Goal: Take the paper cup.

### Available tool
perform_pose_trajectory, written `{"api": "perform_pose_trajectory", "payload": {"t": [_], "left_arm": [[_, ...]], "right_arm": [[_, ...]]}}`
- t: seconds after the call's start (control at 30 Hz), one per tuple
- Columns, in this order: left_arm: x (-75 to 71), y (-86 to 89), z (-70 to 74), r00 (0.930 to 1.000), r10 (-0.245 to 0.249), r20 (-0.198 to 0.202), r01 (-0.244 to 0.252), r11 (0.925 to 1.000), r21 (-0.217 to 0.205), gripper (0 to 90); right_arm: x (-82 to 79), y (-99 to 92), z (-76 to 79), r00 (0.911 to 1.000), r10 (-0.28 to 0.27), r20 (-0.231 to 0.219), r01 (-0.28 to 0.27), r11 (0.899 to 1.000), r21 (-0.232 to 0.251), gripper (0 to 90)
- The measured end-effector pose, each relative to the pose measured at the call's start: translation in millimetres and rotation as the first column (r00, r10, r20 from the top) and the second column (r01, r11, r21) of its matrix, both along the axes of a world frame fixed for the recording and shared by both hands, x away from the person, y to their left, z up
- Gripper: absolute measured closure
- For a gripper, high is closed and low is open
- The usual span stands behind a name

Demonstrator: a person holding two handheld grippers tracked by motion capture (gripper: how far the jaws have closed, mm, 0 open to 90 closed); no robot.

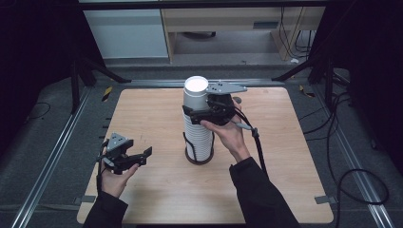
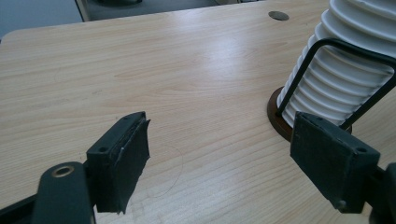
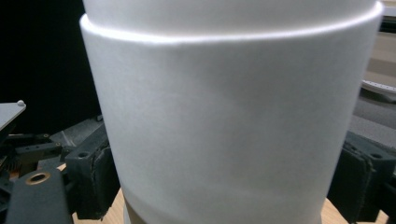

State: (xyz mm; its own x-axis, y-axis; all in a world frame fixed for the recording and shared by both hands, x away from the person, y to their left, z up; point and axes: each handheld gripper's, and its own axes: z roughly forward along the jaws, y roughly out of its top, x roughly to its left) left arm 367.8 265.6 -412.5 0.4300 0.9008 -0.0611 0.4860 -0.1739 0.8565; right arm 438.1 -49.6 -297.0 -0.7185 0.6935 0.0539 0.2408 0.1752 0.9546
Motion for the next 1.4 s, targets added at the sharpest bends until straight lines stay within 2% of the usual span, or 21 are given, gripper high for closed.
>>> {"api": "perform_pose_trajectory", "payload": {"t": [0.1, 0.13, 0.17, 0.2, 0.23, 0.27, 0.4, 0.6, 1.0, 1.23, 1.4], "left_arm": [[-0.1, -0.2, -0.1, 1.0000, 0.000, 0.000, 0.000, 1.0000, 0.002, 19.0], [-0.1, 0.0, 0.0, 1.0000, 0.001, 0.000, -0.001, 1.0000, 0.002, 19.0], [-0.1, 0.0, 0.0, 1.0000, 0.001, 0.000, -0.001, 1.0000, 0.002, 19.0], [-0.1, 0.4, 0.3, 1.0000, 0.001, 0.000, -0.001, 1.0000, 0.000, 19.0], [-0.1, 0.4, 0.3, 1.0000, 0.001, 0.000, -0.001, 1.0000, 0.000, 19.0], [0.0, 0.4, 0.4, 1.0000, 0.001, -0.001, -0.001, 1.0000, -0.001, 19.0], [-0.3, -0.5, 1.0, 1.0000, -0.003, 0.001, 0.003, 1.0000, 0.003, 19.0], [-0.4, 0.2, 0.9, 1.0000, -0.005, 0.000, 0.005, 1.0000, -0.002, 19.0], [-0.3, -1.1, 0.5, 0.9999, -0.012, -0.003, 0.012, 0.9999, 0.000, 18.8], [-0.7, -0.6, 1.3, 0.9999, -0.013, -0.001, 0.013, 0.9999, -0.002, 18.8], [-0.5, -1.0, 0.8, 0.9999, -0.014, -0.004, 0.014, 0.9999, 0.000, 18.8]], "right_arm": [[0.7, 0.4, 1.6, 1.0000, 0.006, -0.002, -0.006, 1.000, -0.008, 13.1], [0.0, -0.1, 4.3, 0.9997, 0.008, 0.022, -0.008, 1.000, 0.009, 13.8], [0.0, -0.1, 4.3, 0.9997, 0.008, 0.022, -0.008, 1.000, 0.009, 13.8], [-1.2, -1.6, 11.7, 0.9994, 0.014, 0.030, -0.015, 0.999, 0.033, 13.9], [-1.2, -1.6, 11.7, 0.9994, 0.014, 0.030, -0.015, 0.999, 0.033, 13.9], [-2.6, -1.6, 20.8, 0.9990, 0.018, 0.041, -0.019, 0.999, 0.030, 14.1], [-4.6, -0.7, 31.3, 0.9982, 0.016, 0.059, -0.016, 1.000, 0.005, 14.3], [-5.1, -2.6, 44.3, 0.9968, 0.015, 0.078, -0.016, 1.000, 0.015, 14.4], [-7.1, -10.9, 81.8, 0.9901, 0.006, 0.140, -0.010, 1.000, 0.026, 14.5], [-13.9, -15.6, 92.7, 0.9853, 0.011, 0.170, -0.016, 1.000, 0.027, 14.6], [-16.5, -29.2, 97.6, 0.9842, -0.005, 0.177, 0.001, 1.000, 0.023, 14.5]]}}
